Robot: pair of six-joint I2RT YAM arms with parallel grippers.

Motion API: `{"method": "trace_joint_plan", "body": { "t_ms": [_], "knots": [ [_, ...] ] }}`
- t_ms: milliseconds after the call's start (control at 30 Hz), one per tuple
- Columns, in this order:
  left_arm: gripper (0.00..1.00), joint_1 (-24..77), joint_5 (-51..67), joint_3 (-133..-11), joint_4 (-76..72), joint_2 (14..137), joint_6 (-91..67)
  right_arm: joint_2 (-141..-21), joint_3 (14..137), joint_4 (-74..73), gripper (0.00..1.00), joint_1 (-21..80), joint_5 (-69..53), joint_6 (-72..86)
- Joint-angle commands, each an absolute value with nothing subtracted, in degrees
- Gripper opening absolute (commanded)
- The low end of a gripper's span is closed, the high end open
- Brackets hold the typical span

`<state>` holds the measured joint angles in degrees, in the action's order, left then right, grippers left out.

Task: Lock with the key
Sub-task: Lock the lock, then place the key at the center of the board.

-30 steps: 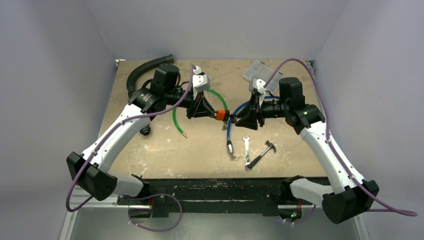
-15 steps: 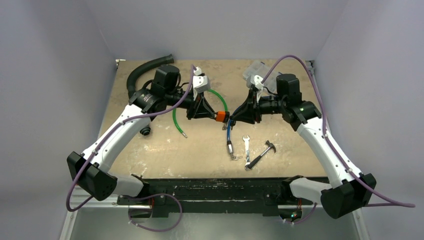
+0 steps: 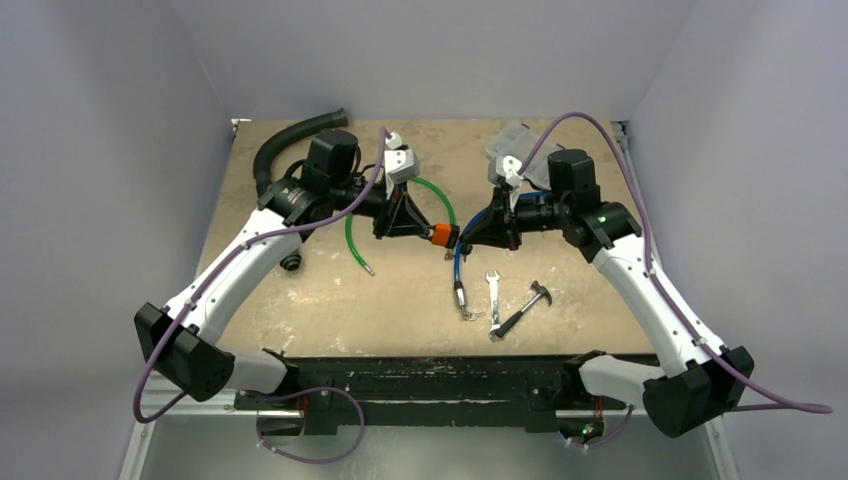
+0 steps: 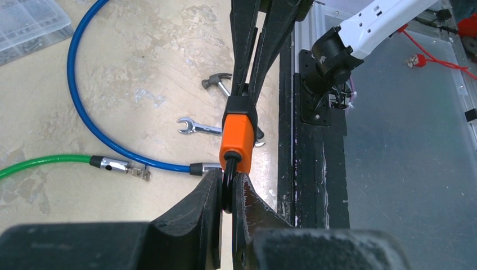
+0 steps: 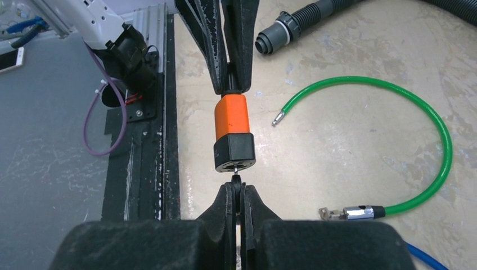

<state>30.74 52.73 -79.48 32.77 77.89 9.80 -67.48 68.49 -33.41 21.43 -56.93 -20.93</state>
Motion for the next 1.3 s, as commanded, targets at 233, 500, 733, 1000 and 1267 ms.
{"method": "trace_joint_plan", "body": {
  "t_ms": [233, 500, 733, 1000, 1267],
  "knots": [
    [0.0, 24.6, 55.4, -79.9, 37.6, 76.5, 16.3, -67.3, 72.6, -42.6, 0.0, 17.3, -55.4, -27.8],
    [0.0, 20.4, 56.7, -79.9, 40.7, 76.7, 19.6, -69.2, 73.6, -45.6, 0.0, 11.5, -56.8, -28.9],
    [0.0, 19.3, 49.1, -80.1, 34.3, 79.4, 13.8, -70.8, 69.8, -22.6, 0.0, 11.3, -49.2, -7.6],
    [0.0, 19.2, 41.0, -78.6, 26.7, 80.6, 10.0, -84.8, 74.9, -4.2, 0.0, 11.9, -37.6, 5.5],
    [0.0, 19.0, 35.2, -77.1, 23.0, 81.9, 4.6, -103.0, 87.7, 1.9, 0.0, 12.0, -29.8, 8.1]
  ]
}}
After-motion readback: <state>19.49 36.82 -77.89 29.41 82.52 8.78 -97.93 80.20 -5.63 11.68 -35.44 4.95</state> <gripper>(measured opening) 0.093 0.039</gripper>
